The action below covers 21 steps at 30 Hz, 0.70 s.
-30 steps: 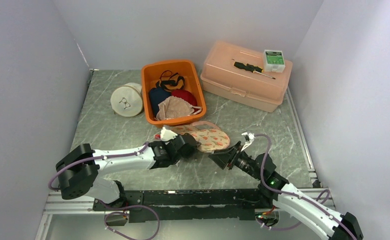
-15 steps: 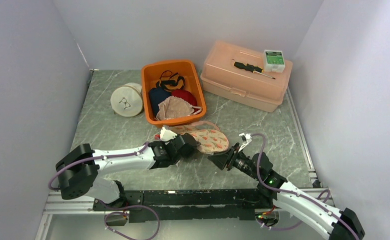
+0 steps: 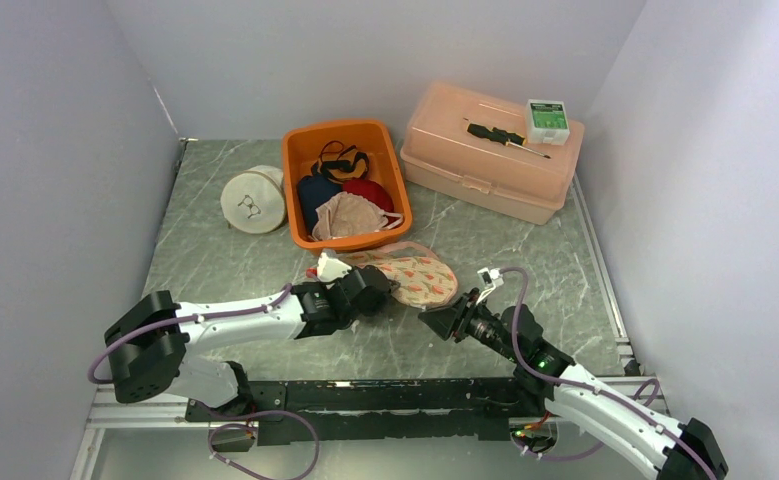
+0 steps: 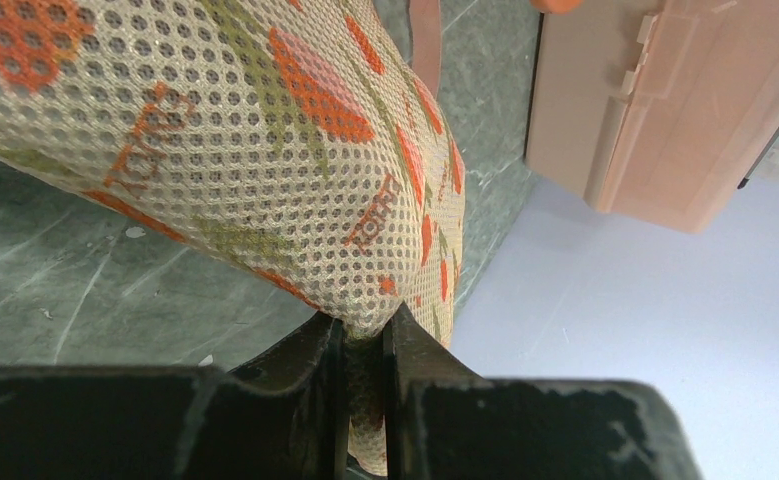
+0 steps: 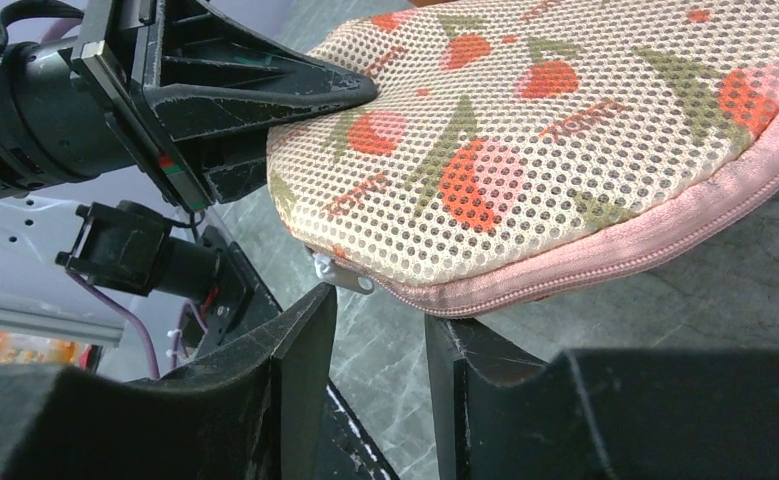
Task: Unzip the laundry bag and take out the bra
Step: Unzip the laundry bag at the center of the board.
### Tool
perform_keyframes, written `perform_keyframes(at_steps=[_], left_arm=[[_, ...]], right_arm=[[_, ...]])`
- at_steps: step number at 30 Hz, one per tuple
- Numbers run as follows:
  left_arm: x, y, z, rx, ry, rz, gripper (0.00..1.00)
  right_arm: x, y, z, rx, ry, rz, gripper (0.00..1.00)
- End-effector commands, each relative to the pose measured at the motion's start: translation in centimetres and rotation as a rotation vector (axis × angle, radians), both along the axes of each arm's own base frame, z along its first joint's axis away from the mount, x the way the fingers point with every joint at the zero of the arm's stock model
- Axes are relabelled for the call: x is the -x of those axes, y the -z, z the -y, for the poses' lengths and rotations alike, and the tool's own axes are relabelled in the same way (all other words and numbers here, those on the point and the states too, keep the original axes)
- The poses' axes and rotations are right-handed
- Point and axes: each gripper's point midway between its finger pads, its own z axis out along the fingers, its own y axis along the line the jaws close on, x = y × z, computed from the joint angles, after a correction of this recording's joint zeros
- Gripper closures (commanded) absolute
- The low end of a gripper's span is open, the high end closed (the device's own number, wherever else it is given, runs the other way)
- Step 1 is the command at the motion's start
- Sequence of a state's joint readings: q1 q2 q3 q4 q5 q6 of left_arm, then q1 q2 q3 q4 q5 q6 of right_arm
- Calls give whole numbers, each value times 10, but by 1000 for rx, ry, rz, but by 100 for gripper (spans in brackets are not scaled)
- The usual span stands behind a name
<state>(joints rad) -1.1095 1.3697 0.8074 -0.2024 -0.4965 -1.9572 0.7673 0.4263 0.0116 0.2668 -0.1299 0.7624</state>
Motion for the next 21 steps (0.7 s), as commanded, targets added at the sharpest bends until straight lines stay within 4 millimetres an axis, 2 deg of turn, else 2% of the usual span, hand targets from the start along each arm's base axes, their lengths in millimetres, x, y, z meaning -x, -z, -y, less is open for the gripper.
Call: perform_keyframes(at_steps=[1,9,21], left_arm=[[-5,-22,5,56,-13,38,97],[-5,-21,7,53,-8,36,97],[-4,-15,7,45,-6,26,97]], right_arm=[[0,21,4,7,16,-8,58],[-2,5,-2,-17,0,34,58],[-7,-9,-1,-56,21,79,65]])
